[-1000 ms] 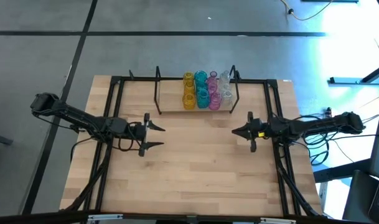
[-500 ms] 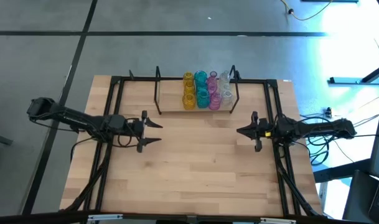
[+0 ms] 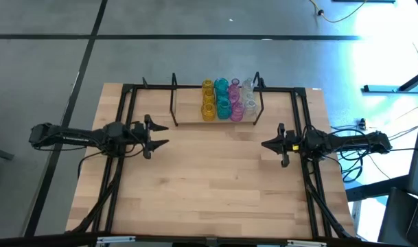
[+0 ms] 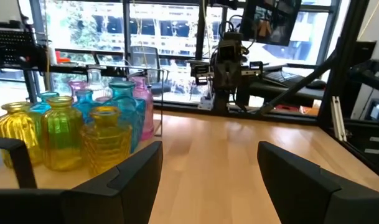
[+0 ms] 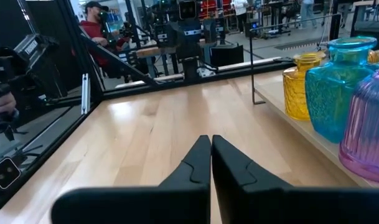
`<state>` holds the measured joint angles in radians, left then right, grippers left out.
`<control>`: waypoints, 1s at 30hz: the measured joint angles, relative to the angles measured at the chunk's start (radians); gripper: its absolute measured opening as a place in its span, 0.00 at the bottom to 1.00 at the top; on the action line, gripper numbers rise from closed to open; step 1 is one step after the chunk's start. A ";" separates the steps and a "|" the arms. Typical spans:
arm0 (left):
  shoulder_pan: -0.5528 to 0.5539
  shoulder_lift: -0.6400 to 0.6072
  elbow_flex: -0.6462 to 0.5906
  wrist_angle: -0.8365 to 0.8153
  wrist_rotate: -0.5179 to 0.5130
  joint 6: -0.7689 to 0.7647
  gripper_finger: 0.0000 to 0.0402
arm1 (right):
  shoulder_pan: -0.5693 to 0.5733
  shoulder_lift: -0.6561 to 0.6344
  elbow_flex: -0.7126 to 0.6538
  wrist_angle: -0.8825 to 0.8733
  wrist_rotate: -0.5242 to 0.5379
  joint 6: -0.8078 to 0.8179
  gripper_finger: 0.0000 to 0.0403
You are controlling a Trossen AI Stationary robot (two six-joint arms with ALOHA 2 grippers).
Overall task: Sort vases onto shelf
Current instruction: Return to Home Position
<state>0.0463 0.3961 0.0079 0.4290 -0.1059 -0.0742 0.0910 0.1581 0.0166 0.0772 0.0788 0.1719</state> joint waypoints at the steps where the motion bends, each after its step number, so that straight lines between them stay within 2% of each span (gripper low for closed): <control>1: 0.002 -0.025 0.000 -0.023 0.000 -0.002 0.64 | 0.000 0.000 0.000 0.001 0.000 0.000 0.01; 16: 0.006 -0.386 0.001 -0.382 -0.041 -0.004 0.64 | 0.000 -0.007 -0.010 -0.028 0.001 -0.001 0.01; 30: 0.005 -0.390 0.003 -0.406 -0.013 0.005 0.64 | 0.000 -0.040 -0.010 -0.044 0.002 -0.024 0.01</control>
<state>0.0517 0.0065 0.0113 0.0231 -0.1192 -0.0692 0.0910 0.1178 0.0071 0.0330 0.0804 0.1483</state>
